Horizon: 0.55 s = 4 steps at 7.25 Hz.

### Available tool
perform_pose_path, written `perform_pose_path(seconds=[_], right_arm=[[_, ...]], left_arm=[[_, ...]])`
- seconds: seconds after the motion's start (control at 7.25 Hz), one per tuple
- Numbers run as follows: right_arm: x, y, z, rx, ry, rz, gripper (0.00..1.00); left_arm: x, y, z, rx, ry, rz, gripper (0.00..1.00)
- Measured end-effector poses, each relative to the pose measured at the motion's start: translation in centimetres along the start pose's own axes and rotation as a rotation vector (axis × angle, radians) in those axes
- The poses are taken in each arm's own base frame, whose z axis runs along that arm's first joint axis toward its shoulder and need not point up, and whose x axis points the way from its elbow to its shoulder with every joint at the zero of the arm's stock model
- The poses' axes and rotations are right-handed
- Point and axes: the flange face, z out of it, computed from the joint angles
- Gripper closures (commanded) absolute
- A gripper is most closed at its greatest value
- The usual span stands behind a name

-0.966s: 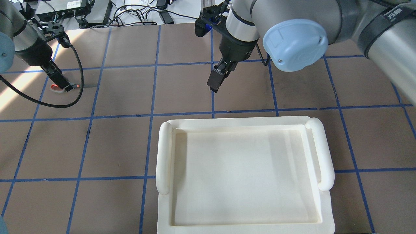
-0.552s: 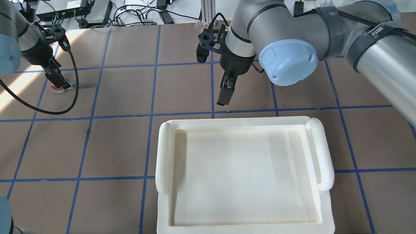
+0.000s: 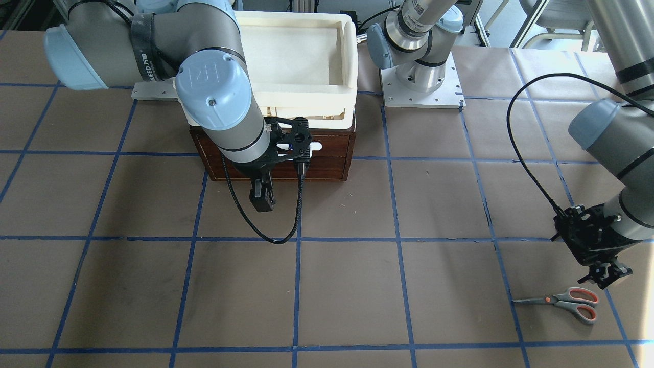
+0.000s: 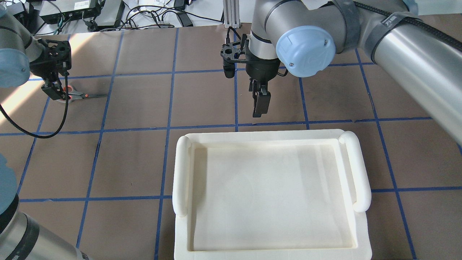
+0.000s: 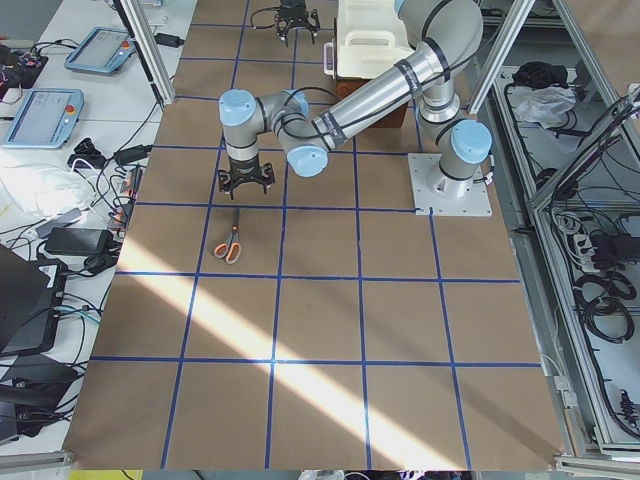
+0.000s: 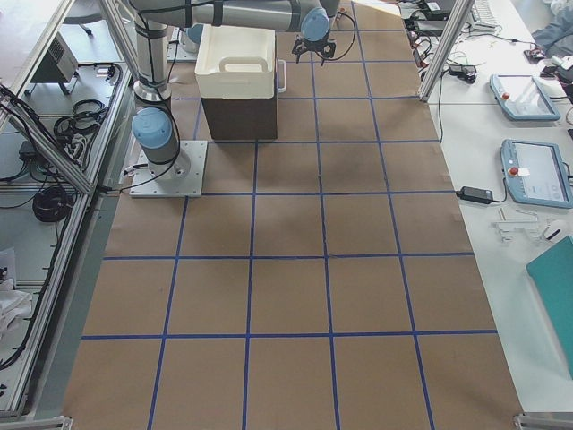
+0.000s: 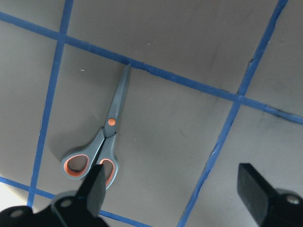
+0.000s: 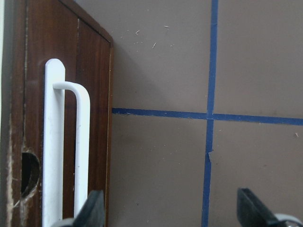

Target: Place scissors in drawer with both arms

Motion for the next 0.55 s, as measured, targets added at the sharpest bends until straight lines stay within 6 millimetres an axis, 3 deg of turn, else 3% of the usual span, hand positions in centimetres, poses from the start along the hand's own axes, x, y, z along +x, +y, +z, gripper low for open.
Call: perform_pose_path(seconds=[0.28,0.55], right_arm=[[1.7,-0.1,1.8,-0.026,-0.121,-0.078,0.0],[2.1,0.2,3.3,-0.05,-0.19,-0.095,0.0]], left_arm=[[-2.3,2.6,3.7,0.042,0.025,0.029,0.02],[-3.0,3.7,7.4,0.082,0.054,0.064,0.04]])
